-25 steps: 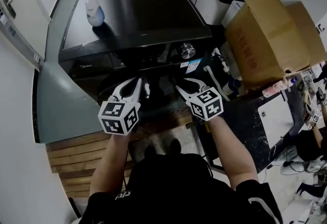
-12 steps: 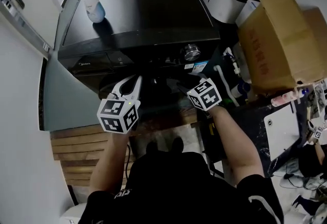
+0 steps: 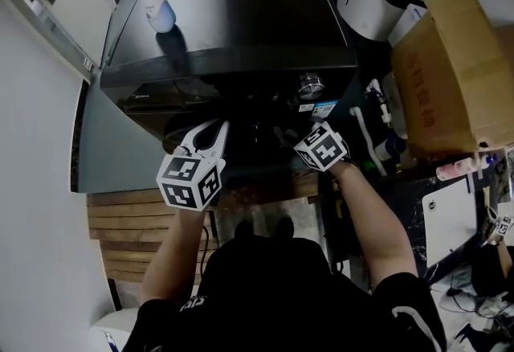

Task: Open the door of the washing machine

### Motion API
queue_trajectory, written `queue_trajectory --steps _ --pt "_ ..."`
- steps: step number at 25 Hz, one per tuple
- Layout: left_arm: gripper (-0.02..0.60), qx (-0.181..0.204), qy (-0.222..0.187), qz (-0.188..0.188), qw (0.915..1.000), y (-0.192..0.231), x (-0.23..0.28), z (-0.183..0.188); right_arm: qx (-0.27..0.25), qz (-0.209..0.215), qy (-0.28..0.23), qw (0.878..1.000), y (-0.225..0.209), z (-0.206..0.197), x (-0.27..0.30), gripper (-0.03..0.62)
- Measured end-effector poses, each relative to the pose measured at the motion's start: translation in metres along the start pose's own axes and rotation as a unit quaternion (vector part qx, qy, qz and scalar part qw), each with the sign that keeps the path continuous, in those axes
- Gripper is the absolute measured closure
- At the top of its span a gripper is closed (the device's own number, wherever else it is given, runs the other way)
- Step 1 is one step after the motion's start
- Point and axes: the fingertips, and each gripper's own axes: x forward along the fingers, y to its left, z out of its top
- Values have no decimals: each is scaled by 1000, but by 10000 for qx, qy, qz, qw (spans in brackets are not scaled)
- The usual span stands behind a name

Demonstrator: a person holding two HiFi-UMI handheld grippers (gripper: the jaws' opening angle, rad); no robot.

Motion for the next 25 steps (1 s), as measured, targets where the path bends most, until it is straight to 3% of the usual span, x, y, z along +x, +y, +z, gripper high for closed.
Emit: queue_trajectory --steps 8,14,25 --pt "572 -51 1 101 9999 0 -5 -2 -645 75 347 9973 4 -4 5 427" --pt "572 -275 1 153 9995 1 -9 -9 -1478 -134 526 9875 6 -6 9 444" --pt "574 -726 95 289 9969 -3 -19 -30 -1855 -207 362 9818 8 -9 13 441"
